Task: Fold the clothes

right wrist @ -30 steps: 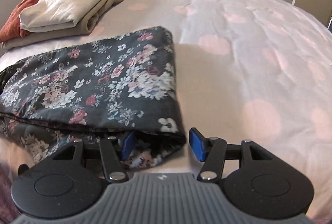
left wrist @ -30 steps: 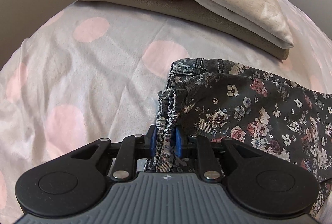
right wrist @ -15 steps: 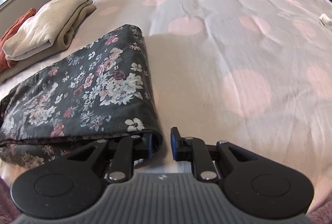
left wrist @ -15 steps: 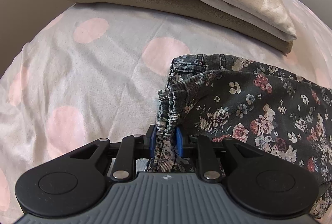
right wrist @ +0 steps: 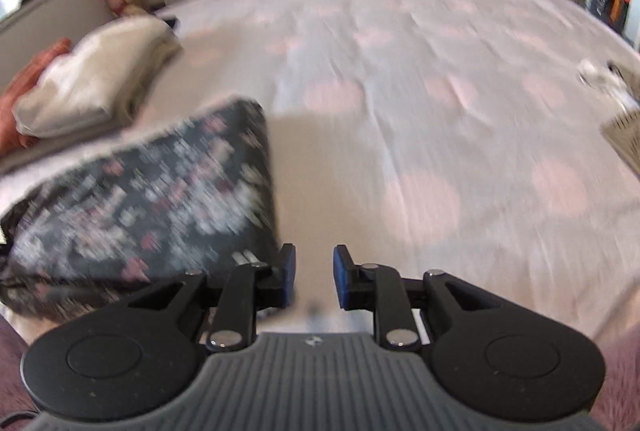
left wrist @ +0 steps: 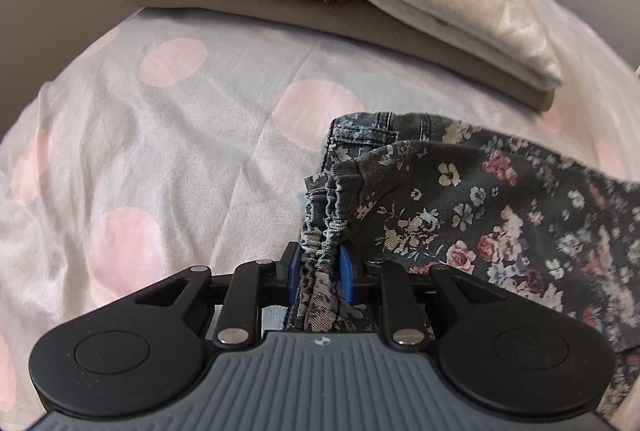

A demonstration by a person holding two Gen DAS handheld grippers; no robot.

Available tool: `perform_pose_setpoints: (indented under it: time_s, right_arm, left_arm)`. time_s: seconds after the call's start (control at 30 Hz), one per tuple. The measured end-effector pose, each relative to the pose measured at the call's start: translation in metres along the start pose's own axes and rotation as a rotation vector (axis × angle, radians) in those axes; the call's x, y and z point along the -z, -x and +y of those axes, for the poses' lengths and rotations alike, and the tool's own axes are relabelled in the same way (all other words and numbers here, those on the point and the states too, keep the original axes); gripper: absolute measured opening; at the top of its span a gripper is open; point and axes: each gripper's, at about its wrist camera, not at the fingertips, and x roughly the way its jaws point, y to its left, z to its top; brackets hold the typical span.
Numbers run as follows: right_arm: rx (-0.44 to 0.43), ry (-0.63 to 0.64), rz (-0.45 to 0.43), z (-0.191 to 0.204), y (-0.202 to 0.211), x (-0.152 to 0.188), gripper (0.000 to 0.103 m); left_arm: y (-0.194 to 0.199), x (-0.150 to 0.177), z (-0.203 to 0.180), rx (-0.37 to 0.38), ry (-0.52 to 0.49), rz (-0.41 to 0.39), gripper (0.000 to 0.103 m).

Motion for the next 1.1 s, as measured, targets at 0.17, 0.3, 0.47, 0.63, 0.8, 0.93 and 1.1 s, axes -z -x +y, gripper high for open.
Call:
perform_pose_setpoints:
  time_s: [0.17,0.3,0.47,0.63,0.8,0.93,1.1]
  right_arm:
    - [-0.091,0.047,-0.025,0.029,-0.013,-0.023,0.024]
    - [-0.164,0.056,-0.006,0.052,-0.039,-0.035,0.024]
    - [-0.205,0.055,0.042,0.073,-0.086,-0.045,0.024]
    - [-0.101,0.069,0.089,0.064,-0.127,-0.043,0.0]
    - [-0.073,0.035,0.073,0.043,-0.14,-0.047,0.0]
    - [-0.002,0.061,0.044,0.046,-0.136,-0.052,0.0]
    - [-0.024,-0.003,0.002,0.035,-0.118,-0.068,0.006]
  left_arm:
    - [0.008,0.002,0.008,0.058,0.008,-0.048,0.018]
    - [0.006,0.002,0.009,0.073,-0.002,-0.062,0.018]
    - [0.003,0.001,0.012,0.087,0.01,-0.068,0.018]
    - [0.0,0.001,0.015,0.102,0.022,-0.073,0.02]
    - [-0.004,-0.001,0.014,0.108,0.033,-0.09,0.022]
    - [-0.005,-0.001,0.014,0.113,0.032,-0.096,0.023]
    - [-0.003,0.002,0.015,0.112,0.044,-0.107,0.023]
